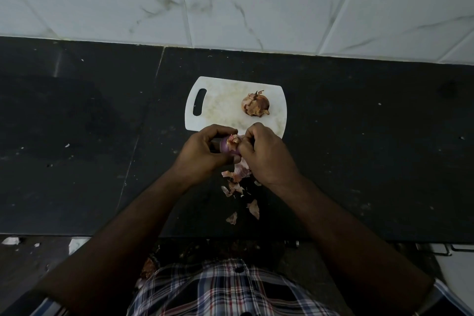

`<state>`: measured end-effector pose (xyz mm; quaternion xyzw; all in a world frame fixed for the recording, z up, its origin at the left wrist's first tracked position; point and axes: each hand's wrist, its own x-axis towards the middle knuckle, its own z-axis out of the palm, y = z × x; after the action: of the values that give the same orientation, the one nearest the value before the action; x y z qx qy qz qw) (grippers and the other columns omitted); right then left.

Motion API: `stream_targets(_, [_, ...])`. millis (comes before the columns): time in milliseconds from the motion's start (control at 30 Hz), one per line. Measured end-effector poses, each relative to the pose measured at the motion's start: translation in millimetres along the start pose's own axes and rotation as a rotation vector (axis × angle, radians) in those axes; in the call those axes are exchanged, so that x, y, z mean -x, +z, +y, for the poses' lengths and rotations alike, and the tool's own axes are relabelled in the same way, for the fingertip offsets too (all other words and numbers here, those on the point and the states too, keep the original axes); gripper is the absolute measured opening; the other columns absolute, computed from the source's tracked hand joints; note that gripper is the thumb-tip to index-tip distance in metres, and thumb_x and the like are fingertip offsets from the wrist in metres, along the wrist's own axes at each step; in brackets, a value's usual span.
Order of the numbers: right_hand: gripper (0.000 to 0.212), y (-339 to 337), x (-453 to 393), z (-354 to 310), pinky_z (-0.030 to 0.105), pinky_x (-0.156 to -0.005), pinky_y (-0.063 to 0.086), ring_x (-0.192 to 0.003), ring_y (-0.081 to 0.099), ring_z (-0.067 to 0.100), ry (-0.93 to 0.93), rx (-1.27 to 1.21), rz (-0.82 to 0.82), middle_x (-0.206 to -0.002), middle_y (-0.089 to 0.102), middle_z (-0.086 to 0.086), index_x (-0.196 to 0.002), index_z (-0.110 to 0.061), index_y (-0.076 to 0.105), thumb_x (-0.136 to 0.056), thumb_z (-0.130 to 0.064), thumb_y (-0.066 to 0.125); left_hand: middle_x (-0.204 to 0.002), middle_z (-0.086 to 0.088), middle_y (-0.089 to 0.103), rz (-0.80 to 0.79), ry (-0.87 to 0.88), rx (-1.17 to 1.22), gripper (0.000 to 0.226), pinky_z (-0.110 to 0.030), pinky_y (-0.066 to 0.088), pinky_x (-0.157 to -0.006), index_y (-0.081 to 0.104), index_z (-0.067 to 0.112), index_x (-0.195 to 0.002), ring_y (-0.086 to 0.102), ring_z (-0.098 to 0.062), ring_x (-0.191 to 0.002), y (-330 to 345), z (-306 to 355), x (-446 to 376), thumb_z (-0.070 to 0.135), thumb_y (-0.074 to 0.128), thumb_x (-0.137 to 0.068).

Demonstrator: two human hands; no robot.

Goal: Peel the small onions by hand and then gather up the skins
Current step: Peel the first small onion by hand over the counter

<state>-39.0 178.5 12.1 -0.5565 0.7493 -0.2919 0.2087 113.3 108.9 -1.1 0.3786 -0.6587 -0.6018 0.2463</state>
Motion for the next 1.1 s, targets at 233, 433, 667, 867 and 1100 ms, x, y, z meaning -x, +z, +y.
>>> stream_targets(233, [0.017, -6, -9, 30, 0.031, -0.063, 0.034, -0.078, 0.051, 0.019, 0.107, 0.143, -0.079, -0.09, 0.054, 0.005, -0.093, -0.013, 0.049, -0.099, -0.028, 0.053, -0.12, -0.008, 0.072, -0.008, -0.044, 0.322, 0.059, -0.031, 0.059, -0.086, 0.065, 0.01, -0.12, 0.07, -0.022, -0.108, -6, -5, 2, 0.002, 0.082, -0.064])
stream_targets(433, [0.019, -14, -2, 47, 0.03, -0.084, 0.054, -0.097, 0.068, 0.016, 0.117, 0.103, -0.154, -0.106, 0.074, 0.001, -0.11, -0.016, 0.073, -0.094, -0.018, 0.062, -0.121, -0.007, 0.071, -0.005, -0.104, 0.461, 0.056, -0.025, 0.058, -0.08, 0.063, 0.011, -0.122, 0.068, -0.02, -0.107, -12, -6, -3, 0.003, 0.078, -0.068])
stream_targets(667, [0.043, -29, -4, 12, 0.02, -0.088, 0.054, -0.102, 0.063, 0.001, -0.035, -0.271, -0.093, -0.112, 0.066, -0.012, -0.119, -0.023, 0.07, -0.077, -0.02, 0.083, -0.114, -0.012, 0.072, -0.085, -0.158, 0.477, 0.045, -0.03, 0.061, -0.082, 0.063, 0.005, -0.124, 0.07, -0.021, -0.098, -9, -4, -4, 0.014, 0.07, -0.08])
stream_targets(867, [0.04, -19, -12, 4, 0.016, -0.077, 0.049, -0.094, 0.057, 0.004, -0.137, -0.19, -0.096, -0.104, 0.06, -0.007, -0.104, -0.026, 0.065, -0.071, -0.018, 0.086, -0.112, -0.014, 0.073, -0.103, -0.173, 0.413, 0.041, -0.036, 0.057, -0.086, 0.068, 0.006, -0.117, 0.069, -0.023, -0.095, -8, -4, -6, 0.027, 0.069, -0.082])
stream_targets(1100, [0.035, -17, -16, 6, 0.011, -0.065, 0.041, -0.081, 0.055, 0.003, -0.116, -0.134, -0.142, -0.095, 0.059, -0.005, -0.091, -0.029, 0.059, -0.071, -0.019, 0.087, -0.114, -0.02, 0.072, -0.094, -0.183, 0.373, 0.043, -0.043, 0.055, -0.094, 0.067, 0.002, -0.119, 0.069, -0.03, -0.102, -8, -4, -6, 0.026, 0.068, -0.084])
